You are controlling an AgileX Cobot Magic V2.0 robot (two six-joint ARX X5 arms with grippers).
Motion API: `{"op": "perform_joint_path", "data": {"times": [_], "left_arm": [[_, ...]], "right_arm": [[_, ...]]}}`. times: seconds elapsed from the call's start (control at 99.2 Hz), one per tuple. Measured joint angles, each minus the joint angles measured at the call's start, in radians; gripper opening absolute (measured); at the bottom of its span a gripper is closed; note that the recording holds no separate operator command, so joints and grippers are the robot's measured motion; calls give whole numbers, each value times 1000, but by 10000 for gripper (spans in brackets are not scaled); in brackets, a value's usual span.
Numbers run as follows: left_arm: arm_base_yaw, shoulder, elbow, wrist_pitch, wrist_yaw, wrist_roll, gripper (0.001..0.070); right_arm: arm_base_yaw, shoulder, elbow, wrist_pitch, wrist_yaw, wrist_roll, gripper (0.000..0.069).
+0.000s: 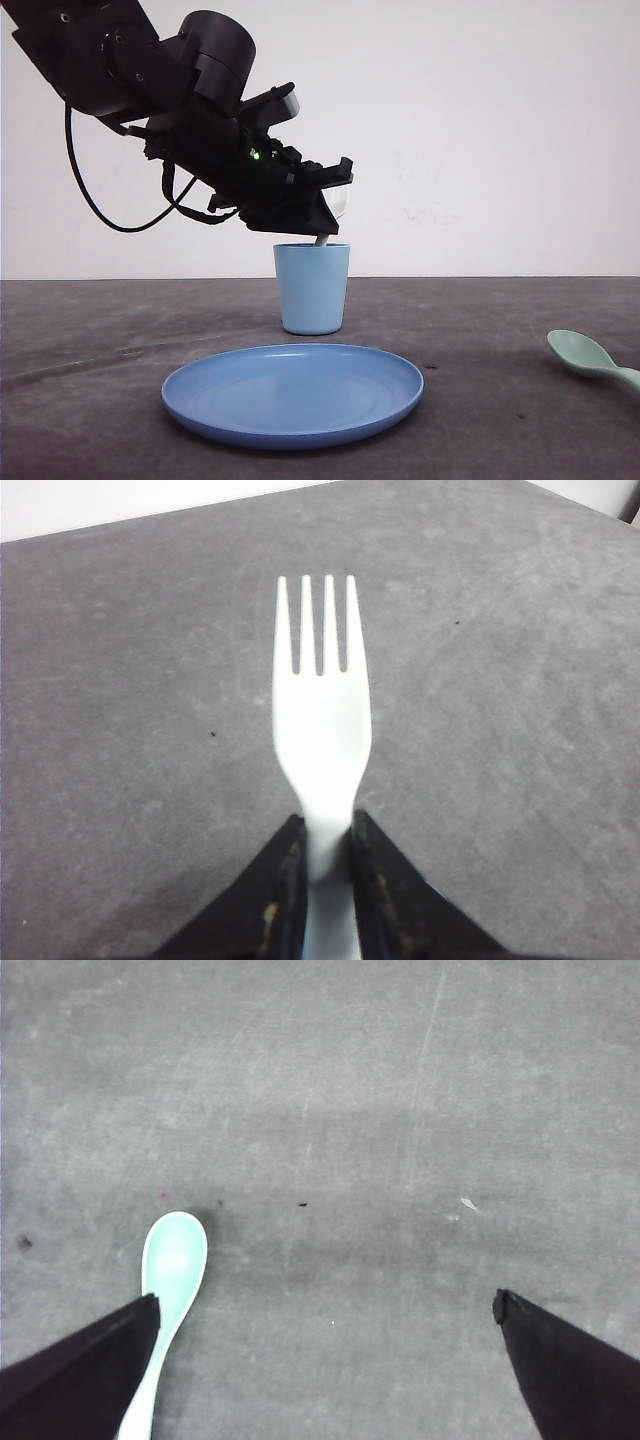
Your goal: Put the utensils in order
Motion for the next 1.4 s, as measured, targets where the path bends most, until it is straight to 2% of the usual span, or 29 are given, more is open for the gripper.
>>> {"op": "perform_joint_path", "data": {"times": [0.161, 0.252, 0.353, 0.504, 0.615, 0.716, 0.988, 1.21, 1.401], "left_arm": [[0, 0, 0, -3, 0, 0, 204], [0, -6, 0, -31, 0, 0, 237], [0, -43, 0, -99, 0, 0, 243], [9, -182, 0, -230, 0, 0, 246], [37, -301, 0, -351, 0, 0, 246], [76, -399, 0, -478, 0, 0, 246], [207, -679, 0, -787, -5, 0, 246], [314, -827, 0, -1017, -11, 0, 246], [370, -920, 0, -1186, -78, 0, 246]], "right_arm": [[0, 0, 0, 0, 0, 0, 680], [0, 6, 0, 0, -2, 0, 680], [0, 37, -2, 11, -38, 0, 680], [0, 110, -29, 48, -167, 2, 680], [6, 185, -35, 59, -253, 2, 680], [24, 250, -35, 79, -290, 3, 680], [92, 406, -35, 167, -315, 10, 680], [151, 504, -35, 241, -316, 21, 680], [193, 572, -35, 304, -314, 40, 679]]}}
